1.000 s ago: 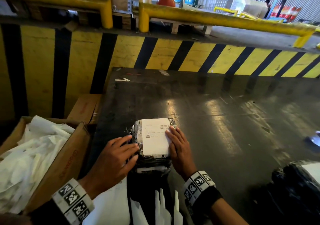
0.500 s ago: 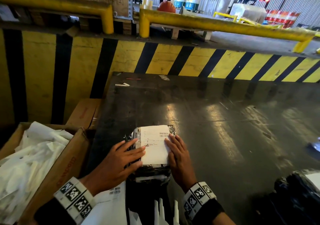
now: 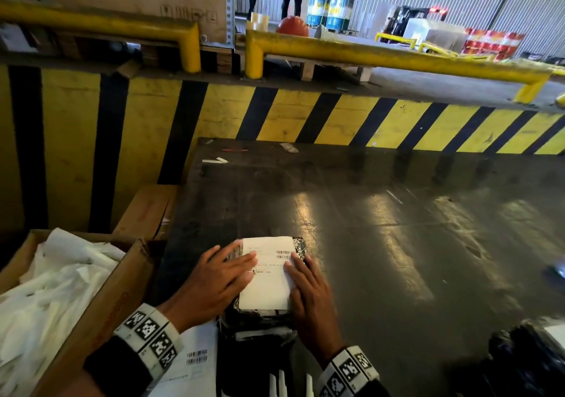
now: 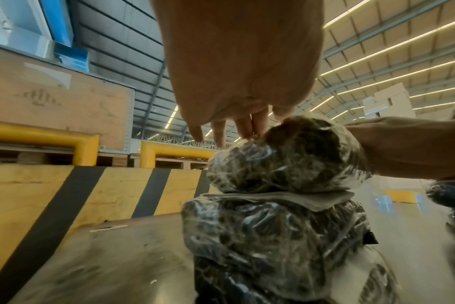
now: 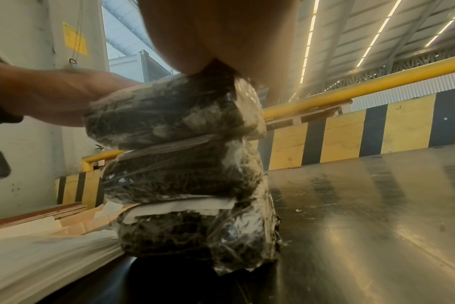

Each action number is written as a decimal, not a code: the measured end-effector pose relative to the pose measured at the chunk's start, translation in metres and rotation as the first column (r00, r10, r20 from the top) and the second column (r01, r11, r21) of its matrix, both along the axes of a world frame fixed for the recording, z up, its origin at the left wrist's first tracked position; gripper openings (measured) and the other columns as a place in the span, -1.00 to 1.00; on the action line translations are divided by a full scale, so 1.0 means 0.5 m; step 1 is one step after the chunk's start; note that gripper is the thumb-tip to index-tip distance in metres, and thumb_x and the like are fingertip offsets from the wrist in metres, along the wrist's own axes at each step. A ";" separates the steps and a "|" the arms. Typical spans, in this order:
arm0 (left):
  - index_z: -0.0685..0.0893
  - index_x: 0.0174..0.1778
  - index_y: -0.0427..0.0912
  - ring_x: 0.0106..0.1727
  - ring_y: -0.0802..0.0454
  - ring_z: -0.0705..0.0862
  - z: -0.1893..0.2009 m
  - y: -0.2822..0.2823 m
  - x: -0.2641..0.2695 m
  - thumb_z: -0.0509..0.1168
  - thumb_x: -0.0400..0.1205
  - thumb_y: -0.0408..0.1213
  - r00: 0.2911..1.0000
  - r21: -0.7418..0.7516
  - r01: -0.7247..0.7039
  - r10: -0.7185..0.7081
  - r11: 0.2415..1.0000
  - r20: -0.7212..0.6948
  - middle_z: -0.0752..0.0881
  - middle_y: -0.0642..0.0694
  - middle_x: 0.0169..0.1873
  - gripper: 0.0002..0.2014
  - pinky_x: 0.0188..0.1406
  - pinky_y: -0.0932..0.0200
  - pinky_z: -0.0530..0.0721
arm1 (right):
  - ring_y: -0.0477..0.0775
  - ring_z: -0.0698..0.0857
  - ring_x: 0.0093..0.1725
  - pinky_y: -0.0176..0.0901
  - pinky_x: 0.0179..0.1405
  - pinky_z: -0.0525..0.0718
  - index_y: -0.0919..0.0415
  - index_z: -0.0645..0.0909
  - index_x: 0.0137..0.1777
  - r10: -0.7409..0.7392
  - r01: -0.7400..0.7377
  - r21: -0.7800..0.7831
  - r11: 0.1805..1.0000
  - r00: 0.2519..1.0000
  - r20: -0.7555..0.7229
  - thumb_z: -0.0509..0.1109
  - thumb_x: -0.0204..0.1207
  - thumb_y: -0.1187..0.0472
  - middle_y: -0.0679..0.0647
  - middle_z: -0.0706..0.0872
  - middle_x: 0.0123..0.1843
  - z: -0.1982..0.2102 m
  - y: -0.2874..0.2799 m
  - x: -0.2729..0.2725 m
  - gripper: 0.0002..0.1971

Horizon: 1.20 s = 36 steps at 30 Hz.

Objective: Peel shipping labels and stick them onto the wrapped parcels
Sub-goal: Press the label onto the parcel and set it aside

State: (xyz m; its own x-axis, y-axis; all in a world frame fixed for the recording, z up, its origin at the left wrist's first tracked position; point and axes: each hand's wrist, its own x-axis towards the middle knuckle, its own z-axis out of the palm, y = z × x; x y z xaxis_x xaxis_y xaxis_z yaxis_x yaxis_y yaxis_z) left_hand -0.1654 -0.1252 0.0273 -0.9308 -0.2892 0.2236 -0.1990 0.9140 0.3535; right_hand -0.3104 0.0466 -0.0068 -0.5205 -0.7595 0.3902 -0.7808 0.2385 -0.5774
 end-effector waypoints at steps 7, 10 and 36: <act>0.77 0.05 -0.01 0.38 0.14 0.52 0.028 -0.027 -0.002 0.01 0.55 0.16 0.965 0.011 -0.156 0.155 0.988 -0.213 0.76 0.14 0.10 -0.49 0.37 0.06 0.39 | -0.18 0.00 0.62 -0.15 0.54 0.03 -0.02 0.40 0.48 -0.010 0.011 -0.030 0.999 0.999 0.031 -0.07 0.56 -0.07 -0.20 0.24 0.56 -0.009 -0.005 0.001 -0.47; 0.59 0.36 -0.05 0.57 0.10 0.28 0.045 -0.018 -0.050 -0.18 0.48 0.41 0.995 0.036 -0.084 0.085 0.996 -0.046 0.56 0.10 0.40 -0.19 0.47 0.13 0.17 | -0.18 0.02 0.61 -0.10 0.53 0.08 0.02 0.44 0.47 0.001 0.000 -0.049 0.999 0.999 0.034 -0.04 0.56 -0.04 -0.16 0.27 0.56 -0.012 -0.007 -0.003 -0.48; -0.20 0.43 0.53 0.63 0.26 -0.06 -0.057 0.132 0.043 0.02 0.28 0.60 0.916 0.761 -0.209 0.396 0.614 -0.068 -0.08 0.28 0.63 -0.15 0.65 -0.02 0.02 | -0.77 0.31 0.16 -0.89 -0.03 0.21 -0.03 -0.09 0.61 0.033 -0.061 0.037 0.997 0.853 0.521 0.14 0.67 0.08 -0.60 0.17 0.21 0.072 0.044 0.029 -0.40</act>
